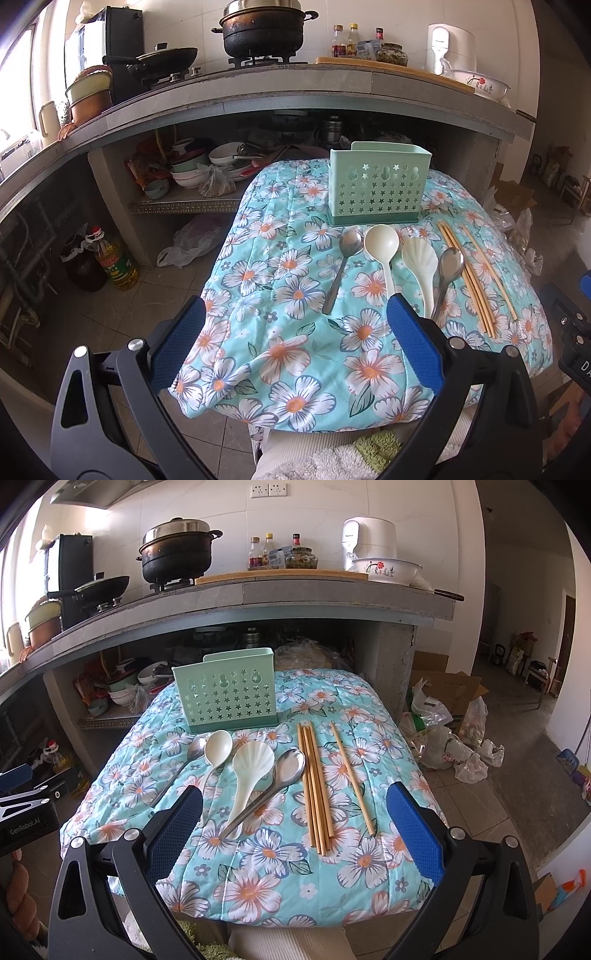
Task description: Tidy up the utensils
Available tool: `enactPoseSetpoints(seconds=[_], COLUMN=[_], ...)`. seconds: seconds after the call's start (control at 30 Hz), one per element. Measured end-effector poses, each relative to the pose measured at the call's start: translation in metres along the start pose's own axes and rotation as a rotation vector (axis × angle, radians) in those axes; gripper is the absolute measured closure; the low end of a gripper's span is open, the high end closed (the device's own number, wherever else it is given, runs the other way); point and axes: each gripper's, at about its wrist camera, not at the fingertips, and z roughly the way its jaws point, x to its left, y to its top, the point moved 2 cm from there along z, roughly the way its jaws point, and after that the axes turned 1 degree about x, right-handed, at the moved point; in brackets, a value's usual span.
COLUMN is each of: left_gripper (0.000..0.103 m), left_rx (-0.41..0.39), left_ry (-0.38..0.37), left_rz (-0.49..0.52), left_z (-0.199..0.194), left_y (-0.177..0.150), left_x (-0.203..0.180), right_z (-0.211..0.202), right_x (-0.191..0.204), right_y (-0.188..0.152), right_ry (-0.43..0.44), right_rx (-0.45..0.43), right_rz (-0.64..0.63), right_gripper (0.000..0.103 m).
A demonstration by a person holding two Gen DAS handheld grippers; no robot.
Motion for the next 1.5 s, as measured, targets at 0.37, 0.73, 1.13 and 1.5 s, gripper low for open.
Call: enactPoseSetpoints(seconds=[0.37, 0.73, 1.13, 1.5], left_gripper=[0.008, 0.008, 0.008, 0.008], left_rx=[0.002, 0.014, 0.021, 0.074], left_ry=[0.0, 0.003, 0.006, 0.016], left_rz=[-0.001, -0.004, -0.003, -0.003], left_z=[0.0, 0.003, 0.005, 0.019], left_y=[-0.001, -0.005, -0.006, -0.012], left_x=[0.0, 0.002, 0.002, 0.002], right_z=[0.0, 0.0, 0.0, 0.01], right_x=[0.0, 0.0, 0.0, 0.002], right_y=[0.0, 0.0, 0.0, -0.009], right_ry=[0.0, 0.0, 0.001, -0.004], right_rx=[0.0, -0.001, 0.0, 0.028], right_rz=[0.0, 0.0, 0.001, -0.009], right_gripper=[0.006, 0.006, 0.006, 0.006])
